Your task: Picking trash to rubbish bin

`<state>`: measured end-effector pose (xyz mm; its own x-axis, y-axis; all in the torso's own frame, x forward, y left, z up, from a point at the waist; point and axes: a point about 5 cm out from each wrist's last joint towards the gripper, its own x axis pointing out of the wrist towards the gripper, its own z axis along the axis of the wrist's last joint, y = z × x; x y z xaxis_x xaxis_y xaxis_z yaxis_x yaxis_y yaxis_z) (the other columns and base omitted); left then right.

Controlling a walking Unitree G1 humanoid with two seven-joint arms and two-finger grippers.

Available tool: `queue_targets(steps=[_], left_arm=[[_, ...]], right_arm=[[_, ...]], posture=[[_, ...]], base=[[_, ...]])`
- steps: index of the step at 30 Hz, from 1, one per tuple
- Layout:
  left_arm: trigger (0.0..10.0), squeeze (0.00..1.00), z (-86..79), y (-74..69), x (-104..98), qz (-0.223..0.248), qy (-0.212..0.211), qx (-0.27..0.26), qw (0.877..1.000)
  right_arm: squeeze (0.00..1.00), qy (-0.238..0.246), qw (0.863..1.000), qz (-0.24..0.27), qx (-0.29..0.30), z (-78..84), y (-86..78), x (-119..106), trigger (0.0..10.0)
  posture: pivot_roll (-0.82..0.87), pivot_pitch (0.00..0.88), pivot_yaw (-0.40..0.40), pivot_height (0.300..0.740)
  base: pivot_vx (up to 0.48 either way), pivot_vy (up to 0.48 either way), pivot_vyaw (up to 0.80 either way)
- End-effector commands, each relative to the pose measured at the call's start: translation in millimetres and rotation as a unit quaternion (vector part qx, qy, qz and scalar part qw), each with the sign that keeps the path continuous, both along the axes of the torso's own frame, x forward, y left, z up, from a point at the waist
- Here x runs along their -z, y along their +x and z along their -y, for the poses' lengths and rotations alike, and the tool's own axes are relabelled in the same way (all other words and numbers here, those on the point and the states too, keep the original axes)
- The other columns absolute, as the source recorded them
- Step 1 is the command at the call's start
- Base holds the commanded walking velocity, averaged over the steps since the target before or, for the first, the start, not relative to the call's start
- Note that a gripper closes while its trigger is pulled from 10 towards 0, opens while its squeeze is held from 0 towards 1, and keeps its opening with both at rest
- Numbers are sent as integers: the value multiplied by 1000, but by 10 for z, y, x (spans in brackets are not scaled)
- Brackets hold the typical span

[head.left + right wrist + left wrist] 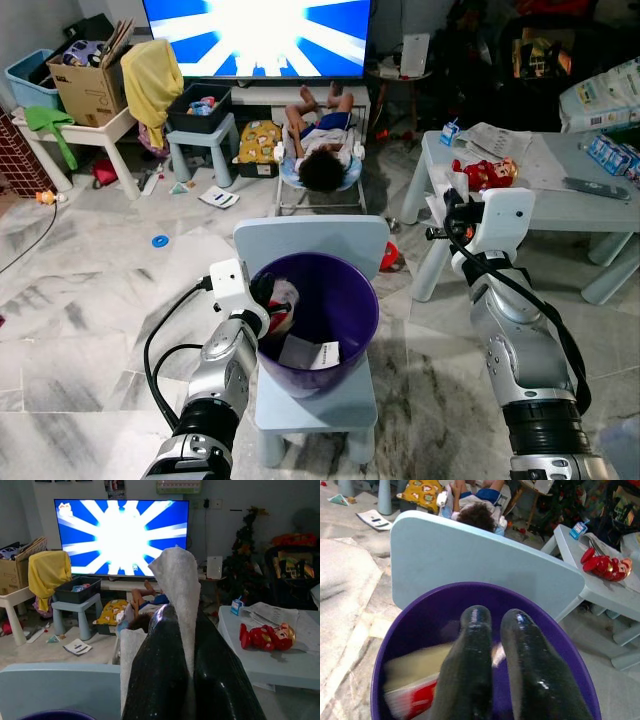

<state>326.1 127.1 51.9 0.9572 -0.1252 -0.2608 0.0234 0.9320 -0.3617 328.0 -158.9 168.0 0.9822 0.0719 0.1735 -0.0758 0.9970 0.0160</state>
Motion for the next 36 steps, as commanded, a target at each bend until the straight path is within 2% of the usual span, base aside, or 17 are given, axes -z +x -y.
queue_targets(steps=[1,5,9,13,14,15,17,21,22,25,26,28,30,32,33,35,36], left_arm=[[10000,1000,16,32,-26,9,-5,2,1000],[10000,1000,-1,49,-30,12,2,-3,1000],[10000,1000,-24,51,-107,34,11,-7,999],[10000,1000,-36,-43,-208,71,40,10,997],[10000,1000,-99,-183,-208,80,79,12,994],[10000,1000,-180,-310,-192,85,99,5,991],[10000,1000,-180,-310,-192,85,99,5,991],[10000,1000,-343,-579,-156,88,123,0,989],[10000,1000,-343,-579,-156,88,123,0,989],[10000,1000,-430,-760,-130,82,146,10,986],[10000,1000,-430,-760,-130,82,146,10,986],[10000,1000,-456,-807,-134,81,154,12,985],[10000,1000,-479,-849,-194,85,162,17,983],[10000,1000,-475,-851,-245,88,165,22,982],[10000,1000,-475,-851,-245,88,165,22,982],[10000,1000,-458,-873,-288,87,166,29,982],[10000,855,-450,-876,-285,85,167,32,982]], right_arm=[[0,-3,1000,6,3,32,-21,-35,0],[0,-3,1000,6,3,25,-17,-36,0],[0,3,1000,2,-4,-12,-13,-10,0],[0,20,999,-25,-31,-132,3,110,0],[0,38,997,-54,-51,-264,25,255,0],[0,45,994,-79,-64,-371,39,395,0],[0,45,994,-79,-64,-371,39,395,0],[0,36,987,-132,-80,-526,41,686,0],[0,36,987,-132,-80,-526,41,686,0],[0,36,979,-175,-94,-638,6,907,0],[0,36,979,-175,-94,-638,6,907,0],[0,43,975,-193,-102,-686,-15,982,0],[0,54,962,-230,-140,-843,-86,1127,0],[0,59,949,-251,-183,-992,-152,1208,0],[0,59,949,-251,-183,-992,-152,1208,0],[0,67,933,-267,-233,-1144,-212,1281,0],[0,63,927,-275,-247,-1181,-238,1310,0]], posture=[[-91,32,-21,740],[-87,31,-21,740],[-77,32,-15,740],[-42,40,-13,740],[5,43,-11,740],[26,43,-10,740],[26,43,-10,740],[67,41,-12,740],[67,41,-12,740],[107,40,-13,740],[107,40,-13,740],[117,40,-14,740],[143,39,-12,740],[153,38,-10,740],[153,38,-10,740],[156,35,-6,740],[158,35,-3,740]], base=[[0,0,0],[0,0,0],[0,0,0],[0,0,0],[0,0,0],[0,0,0],[0,0,0],[0,0,0],[0,0,0],[0,0,0],[0,0,0],[0,0,0],[0,0,0],[0,0,0],[0,0,0],[0,0,0],[0,0,0]])
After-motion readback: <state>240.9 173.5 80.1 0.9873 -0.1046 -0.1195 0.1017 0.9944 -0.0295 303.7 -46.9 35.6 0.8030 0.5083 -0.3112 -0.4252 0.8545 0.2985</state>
